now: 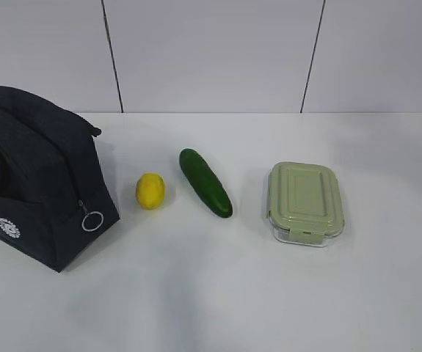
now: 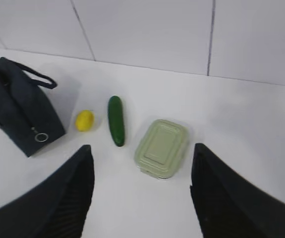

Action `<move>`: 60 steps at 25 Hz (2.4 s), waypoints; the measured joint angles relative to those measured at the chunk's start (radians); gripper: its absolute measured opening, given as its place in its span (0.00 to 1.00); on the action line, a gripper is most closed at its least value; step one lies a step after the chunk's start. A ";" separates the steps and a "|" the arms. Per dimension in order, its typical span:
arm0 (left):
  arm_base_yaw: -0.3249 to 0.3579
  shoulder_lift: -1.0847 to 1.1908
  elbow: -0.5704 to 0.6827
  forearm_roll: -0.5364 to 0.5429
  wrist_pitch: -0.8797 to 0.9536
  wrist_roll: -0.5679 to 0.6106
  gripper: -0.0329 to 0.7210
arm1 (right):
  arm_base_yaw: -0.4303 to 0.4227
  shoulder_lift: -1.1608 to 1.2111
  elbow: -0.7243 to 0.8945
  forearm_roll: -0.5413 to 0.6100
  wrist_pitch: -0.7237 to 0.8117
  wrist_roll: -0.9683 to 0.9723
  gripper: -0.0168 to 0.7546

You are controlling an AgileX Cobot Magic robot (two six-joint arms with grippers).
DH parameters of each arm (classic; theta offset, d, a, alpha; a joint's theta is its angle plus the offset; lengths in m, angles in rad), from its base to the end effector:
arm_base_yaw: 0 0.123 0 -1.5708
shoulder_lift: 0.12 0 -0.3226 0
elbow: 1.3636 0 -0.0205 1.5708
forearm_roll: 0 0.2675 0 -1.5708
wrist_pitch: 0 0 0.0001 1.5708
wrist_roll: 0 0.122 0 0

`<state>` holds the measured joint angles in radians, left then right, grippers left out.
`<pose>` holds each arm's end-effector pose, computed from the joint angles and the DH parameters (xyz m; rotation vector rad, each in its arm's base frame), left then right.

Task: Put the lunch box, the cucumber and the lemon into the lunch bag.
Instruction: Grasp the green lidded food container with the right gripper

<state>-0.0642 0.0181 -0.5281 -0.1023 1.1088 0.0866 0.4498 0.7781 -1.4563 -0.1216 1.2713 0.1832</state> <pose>-0.0046 -0.0109 0.2754 0.1650 2.0732 -0.1095 0.0816 0.0237 0.5168 -0.2428 2.0659 0.2455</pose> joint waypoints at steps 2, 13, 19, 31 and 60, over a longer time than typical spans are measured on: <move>0.000 0.000 0.000 0.000 0.000 0.000 0.53 | 0.000 0.080 -0.057 0.065 0.000 -0.039 0.63; 0.000 0.000 0.000 0.000 0.000 0.000 0.53 | 0.000 0.476 -0.279 0.197 0.002 -0.211 0.63; 0.000 0.000 0.000 0.000 0.000 0.000 0.53 | -0.031 0.665 -0.312 0.319 0.002 -0.296 0.63; 0.000 0.000 0.000 0.000 0.000 0.000 0.53 | -0.515 0.884 -0.306 0.806 -0.014 -0.627 0.63; 0.000 0.000 0.000 0.000 0.000 0.000 0.53 | -0.798 0.993 0.520 1.393 -0.097 -1.322 0.63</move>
<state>-0.0642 0.0181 -0.5281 -0.1023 1.1088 0.0866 -0.3487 1.7716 -0.9359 1.2714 1.1741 -1.1389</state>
